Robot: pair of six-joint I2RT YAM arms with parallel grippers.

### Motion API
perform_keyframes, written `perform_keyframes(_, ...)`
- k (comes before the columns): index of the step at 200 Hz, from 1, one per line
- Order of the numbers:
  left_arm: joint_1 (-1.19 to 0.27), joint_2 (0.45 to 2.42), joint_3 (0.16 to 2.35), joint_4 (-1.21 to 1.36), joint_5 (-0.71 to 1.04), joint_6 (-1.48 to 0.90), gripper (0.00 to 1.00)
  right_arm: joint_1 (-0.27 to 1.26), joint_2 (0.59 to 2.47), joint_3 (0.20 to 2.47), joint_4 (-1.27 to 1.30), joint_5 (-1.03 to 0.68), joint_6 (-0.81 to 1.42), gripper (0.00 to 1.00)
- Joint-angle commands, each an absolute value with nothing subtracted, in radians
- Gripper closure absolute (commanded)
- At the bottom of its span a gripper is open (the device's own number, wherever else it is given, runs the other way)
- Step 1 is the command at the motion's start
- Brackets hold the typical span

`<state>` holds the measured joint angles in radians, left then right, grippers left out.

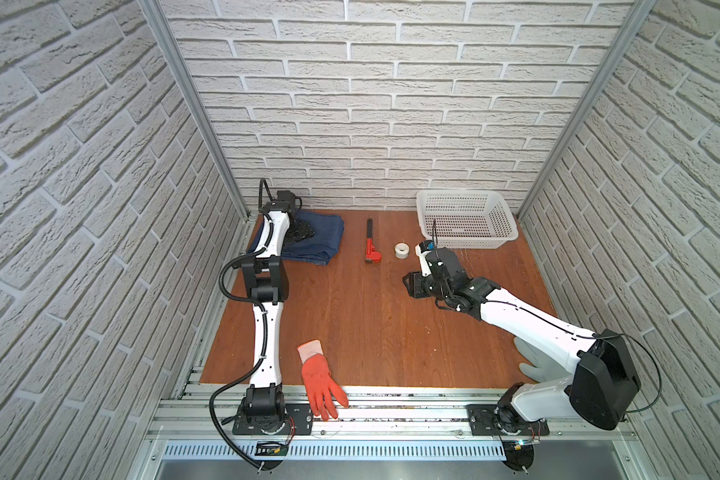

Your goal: Fold and stack the trousers

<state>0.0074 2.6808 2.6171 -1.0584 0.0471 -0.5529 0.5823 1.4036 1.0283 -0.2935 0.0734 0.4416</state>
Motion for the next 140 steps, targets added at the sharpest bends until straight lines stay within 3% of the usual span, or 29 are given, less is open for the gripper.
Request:
perform_keyframes(1, -0.006, 2.729, 2.603, -0.985, 0.144, -0.623, 0.02, 0.58, 1.393, 1.053, -0.257, 0.07, 0.457, 0.46)
perform_keyframes(36, -0.015, 2.602, 2.504, -0.9, 0.147, -0.647, 0.02, 0.58, 1.36, 1.051, -0.274, 0.079, 0.453, 0.46)
perform_keyframes(69, -0.026, 2.347, 2.329, -0.772, 0.11, -0.619, 0.02, 0.58, 1.319, 1.055, -0.3, 0.135, 0.431, 0.46)
perform_keyframes(111, -0.033, 1.847, 1.814, -0.484, -0.021, -0.555, 0.02, 0.56, 1.258, 1.024, -0.286, 0.297, 0.362, 0.45)
perform_keyframes(140, -0.031, 1.504, 1.414, -0.262, -0.181, -0.485, 0.02, 0.525, 1.194, 0.902, -0.109, 0.402, 0.261, 0.44)
